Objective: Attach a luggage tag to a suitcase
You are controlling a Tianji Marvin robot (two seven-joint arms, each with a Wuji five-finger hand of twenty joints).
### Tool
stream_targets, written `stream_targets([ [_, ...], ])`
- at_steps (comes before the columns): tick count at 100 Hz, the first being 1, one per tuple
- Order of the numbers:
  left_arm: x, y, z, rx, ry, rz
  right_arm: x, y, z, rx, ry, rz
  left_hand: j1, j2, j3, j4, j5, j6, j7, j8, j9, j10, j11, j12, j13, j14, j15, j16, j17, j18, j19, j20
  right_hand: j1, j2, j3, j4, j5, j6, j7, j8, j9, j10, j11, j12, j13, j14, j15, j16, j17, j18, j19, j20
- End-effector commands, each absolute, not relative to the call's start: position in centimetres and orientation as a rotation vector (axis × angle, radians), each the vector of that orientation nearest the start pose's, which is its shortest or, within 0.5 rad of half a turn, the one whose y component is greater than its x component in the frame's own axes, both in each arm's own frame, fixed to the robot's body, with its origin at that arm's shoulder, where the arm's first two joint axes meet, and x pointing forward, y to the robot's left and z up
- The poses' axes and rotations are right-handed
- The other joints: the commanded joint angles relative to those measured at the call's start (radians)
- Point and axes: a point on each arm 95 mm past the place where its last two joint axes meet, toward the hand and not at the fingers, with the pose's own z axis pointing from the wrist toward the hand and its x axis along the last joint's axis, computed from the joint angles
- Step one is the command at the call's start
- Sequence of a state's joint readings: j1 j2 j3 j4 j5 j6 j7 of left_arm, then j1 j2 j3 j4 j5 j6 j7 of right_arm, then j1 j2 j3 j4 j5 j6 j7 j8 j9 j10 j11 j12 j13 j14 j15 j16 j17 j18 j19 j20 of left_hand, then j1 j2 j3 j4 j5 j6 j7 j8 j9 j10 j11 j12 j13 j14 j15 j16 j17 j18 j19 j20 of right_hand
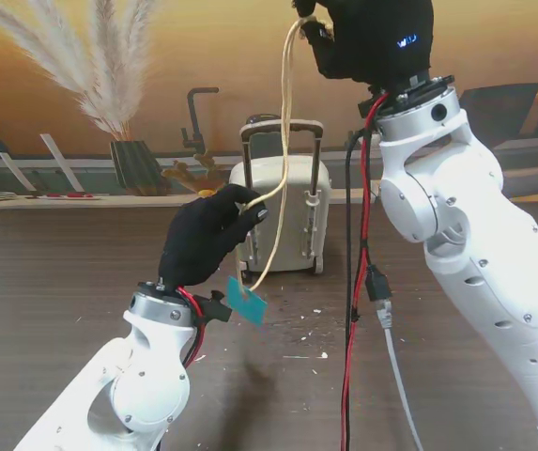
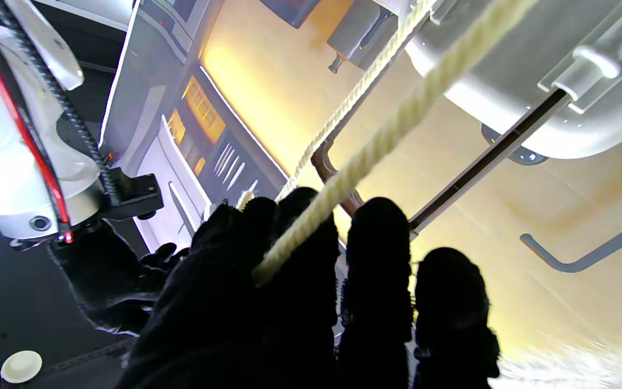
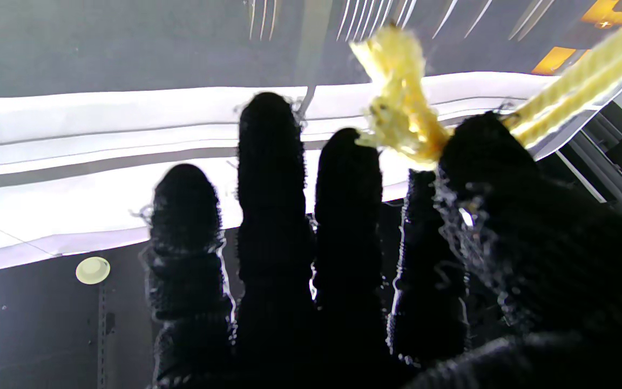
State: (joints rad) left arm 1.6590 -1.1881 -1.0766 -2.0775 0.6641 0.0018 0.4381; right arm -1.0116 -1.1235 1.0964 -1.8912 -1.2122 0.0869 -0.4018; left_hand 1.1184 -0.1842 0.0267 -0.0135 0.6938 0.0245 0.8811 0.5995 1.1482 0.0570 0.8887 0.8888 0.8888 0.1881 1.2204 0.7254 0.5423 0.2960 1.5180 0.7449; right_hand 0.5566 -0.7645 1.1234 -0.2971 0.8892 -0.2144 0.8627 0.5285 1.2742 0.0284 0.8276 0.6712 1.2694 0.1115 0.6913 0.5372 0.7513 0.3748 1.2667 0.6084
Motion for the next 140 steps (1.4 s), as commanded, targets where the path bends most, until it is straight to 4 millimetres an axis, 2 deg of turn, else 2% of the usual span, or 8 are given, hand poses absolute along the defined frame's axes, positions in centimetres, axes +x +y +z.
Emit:
stream_targets([
  [1,32.4,-10.3,-15.7,-1.09,0.723,-2.345,42.3,8.2,2.2,0.128,0.696,1.808,0.07,0.031,-0.027,0.001,-0.019,-0.009,0.0,-0.016,-0.004,-0.015,0.017,0.02,0.034,-0.012,0.032,0.033,0.016,0.024,0.045,0.021,0.087,0.059,0.058,0.009,0.067,-0.087,0.131,0.07,0.007,-0.005,0.014,0.014,0.022,-0.009,0.013,0.019,0.004,0.001,0.016,0.015],
  [21,32.9,-10.3,-15.4,-1.08,0.732,-2.344,45.1,8.8,1.9,0.161,0.7,1.803,0.069,0.032,-0.028,0.001,-0.017,-0.008,-0.003,-0.022,-0.005,-0.015,0.017,0.02,0.033,-0.012,0.033,0.031,0.021,0.02,0.052,0.023,0.088,0.055,0.06,0.009,0.069,-0.087,0.133,0.067,0.006,0.0,0.018,0.016,0.032,0.003,0.042,0.028,0.036,-0.006,0.077,0.048],
  [59,33.8,-10.1,-15.4,-1.083,0.731,-2.344,49.5,9.7,0.8,0.21,0.725,1.792,0.07,0.033,-0.028,0.002,-0.017,-0.009,-0.007,-0.031,-0.012,-0.014,0.015,0.018,0.023,-0.012,0.027,0.027,0.013,0.018,0.051,0.023,0.085,0.055,0.059,0.009,0.068,-0.091,0.133,0.065,0.004,-0.003,0.014,0.013,0.028,0.005,0.058,0.031,0.035,-0.01,0.086,0.063],
  [110,34.6,-10.3,-14.8,-1.08,0.695,-2.376,53.5,9.3,-0.2,0.299,0.762,1.722,0.07,0.034,-0.029,0.001,-0.017,-0.008,-0.009,-0.037,-0.017,-0.014,0.012,0.016,0.019,-0.012,0.022,0.025,0.004,0.017,0.043,0.023,0.088,0.057,0.05,0.011,0.067,-0.094,0.129,0.051,0.002,-0.007,0.004,0.001,0.016,0.002,0.043,0.02,0.018,-0.012,0.058,0.059],
  [140,35.2,-10.7,-14.6,-1.095,0.693,-2.399,54.5,8.9,-0.8,0.329,0.786,1.636,0.069,0.035,-0.029,0.002,-0.017,-0.007,-0.013,-0.043,-0.019,-0.012,0.009,0.014,0.017,-0.011,0.018,0.024,0.002,0.017,0.041,0.024,0.091,0.058,0.045,0.012,0.067,-0.091,0.132,0.042,0.0,0.001,0.005,-0.001,0.014,0.006,0.04,0.018,0.013,-0.008,0.052,0.059],
])
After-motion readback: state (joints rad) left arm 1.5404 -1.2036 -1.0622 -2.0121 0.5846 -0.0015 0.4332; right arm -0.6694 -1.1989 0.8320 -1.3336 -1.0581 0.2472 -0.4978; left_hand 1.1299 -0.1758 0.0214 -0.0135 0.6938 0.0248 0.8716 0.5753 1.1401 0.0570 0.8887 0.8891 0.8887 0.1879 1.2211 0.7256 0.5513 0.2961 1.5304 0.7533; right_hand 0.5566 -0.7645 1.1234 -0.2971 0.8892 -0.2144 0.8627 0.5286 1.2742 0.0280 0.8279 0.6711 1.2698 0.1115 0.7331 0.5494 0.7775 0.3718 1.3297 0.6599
